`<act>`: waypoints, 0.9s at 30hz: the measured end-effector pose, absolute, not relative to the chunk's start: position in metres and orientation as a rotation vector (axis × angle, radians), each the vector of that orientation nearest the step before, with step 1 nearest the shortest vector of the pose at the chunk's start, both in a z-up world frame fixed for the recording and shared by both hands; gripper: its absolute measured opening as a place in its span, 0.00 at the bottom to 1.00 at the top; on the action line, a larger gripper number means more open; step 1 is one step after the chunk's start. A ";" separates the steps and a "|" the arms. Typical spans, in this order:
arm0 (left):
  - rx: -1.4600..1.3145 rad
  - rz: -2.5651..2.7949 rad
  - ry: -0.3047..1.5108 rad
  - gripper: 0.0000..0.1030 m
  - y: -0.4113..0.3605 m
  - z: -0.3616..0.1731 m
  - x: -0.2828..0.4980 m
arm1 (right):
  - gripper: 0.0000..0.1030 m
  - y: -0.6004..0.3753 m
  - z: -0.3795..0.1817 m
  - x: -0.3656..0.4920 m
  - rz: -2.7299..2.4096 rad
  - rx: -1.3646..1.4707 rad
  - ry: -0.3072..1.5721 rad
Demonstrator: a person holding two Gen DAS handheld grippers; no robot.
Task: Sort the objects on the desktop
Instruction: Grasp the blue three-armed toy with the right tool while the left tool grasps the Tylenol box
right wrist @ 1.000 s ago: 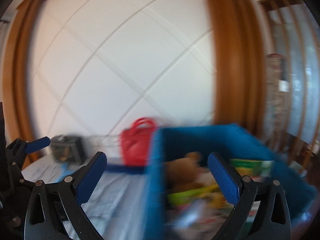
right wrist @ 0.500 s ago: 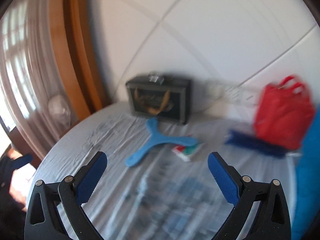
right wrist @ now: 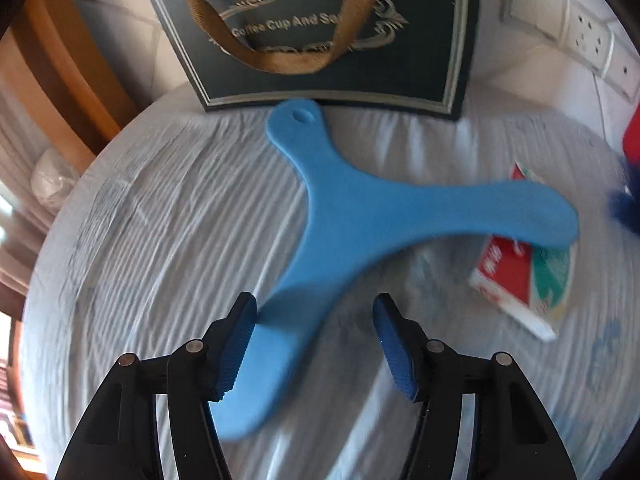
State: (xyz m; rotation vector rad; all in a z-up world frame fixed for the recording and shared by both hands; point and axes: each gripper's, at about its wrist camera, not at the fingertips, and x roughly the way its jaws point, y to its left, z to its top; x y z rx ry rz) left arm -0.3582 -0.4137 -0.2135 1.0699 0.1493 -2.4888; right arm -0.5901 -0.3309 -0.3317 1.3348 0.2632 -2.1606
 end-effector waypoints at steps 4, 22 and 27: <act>1.090 -2.497 0.207 1.00 -0.427 -0.226 -0.375 | 0.55 -0.352 -0.335 -0.586 -2.185 1.244 0.450; 1.158 -2.763 0.043 1.00 -0.356 -0.230 -0.509 | 0.07 -0.095 -0.257 -0.538 -2.125 1.219 0.160; 1.212 -2.849 -0.110 1.00 -0.299 -0.263 -0.584 | 0.07 -0.009 -0.242 -0.513 -2.233 1.248 0.044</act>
